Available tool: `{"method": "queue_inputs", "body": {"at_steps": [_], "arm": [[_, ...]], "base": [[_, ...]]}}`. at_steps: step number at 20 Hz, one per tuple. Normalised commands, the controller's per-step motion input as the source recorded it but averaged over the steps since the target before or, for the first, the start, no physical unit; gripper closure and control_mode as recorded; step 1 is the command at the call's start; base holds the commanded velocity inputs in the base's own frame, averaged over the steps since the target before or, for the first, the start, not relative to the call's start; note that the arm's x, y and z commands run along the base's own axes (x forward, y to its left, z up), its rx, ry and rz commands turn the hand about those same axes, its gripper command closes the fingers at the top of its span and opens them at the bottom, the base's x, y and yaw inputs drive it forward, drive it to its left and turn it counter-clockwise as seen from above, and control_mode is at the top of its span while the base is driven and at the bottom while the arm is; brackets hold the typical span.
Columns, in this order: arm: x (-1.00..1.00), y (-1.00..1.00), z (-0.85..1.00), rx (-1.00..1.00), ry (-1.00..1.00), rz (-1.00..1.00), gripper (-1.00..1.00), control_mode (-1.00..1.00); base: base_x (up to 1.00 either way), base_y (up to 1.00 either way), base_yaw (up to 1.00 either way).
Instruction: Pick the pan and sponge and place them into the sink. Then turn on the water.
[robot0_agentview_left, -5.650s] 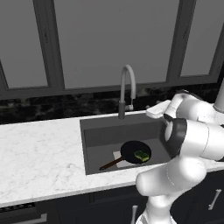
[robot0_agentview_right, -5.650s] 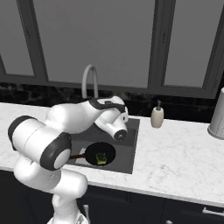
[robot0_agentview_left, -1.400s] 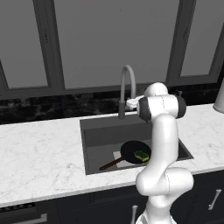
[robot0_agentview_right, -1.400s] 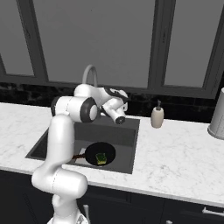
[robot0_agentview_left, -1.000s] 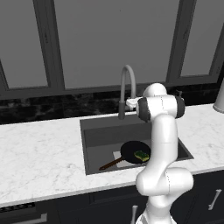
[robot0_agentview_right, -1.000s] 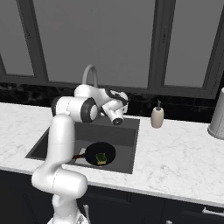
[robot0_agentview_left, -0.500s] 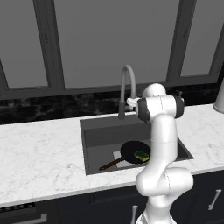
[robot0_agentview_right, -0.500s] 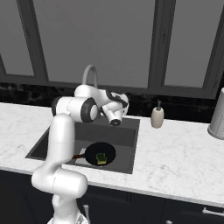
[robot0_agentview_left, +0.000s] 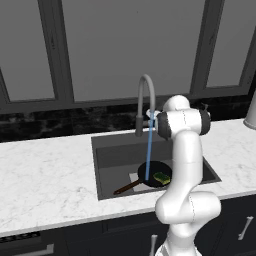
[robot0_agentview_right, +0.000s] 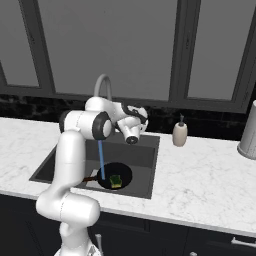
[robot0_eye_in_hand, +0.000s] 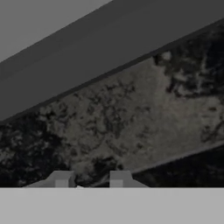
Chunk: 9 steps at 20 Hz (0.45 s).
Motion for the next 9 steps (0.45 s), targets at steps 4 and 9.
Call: {"method": "queue_inputs", "body": {"at_steps": [4, 9], "arm": [[0.00, -1.00, 0.13, 0.33, 0.06, 0.00, 1.00, -1.00], [-0.05, -1.00, 0.49, 0.41, 0.09, 0.04, 1.00, -1.00]], "base": [[0.00, 0.00, 0.00], [0.00, 0.00, 0.00]]}}
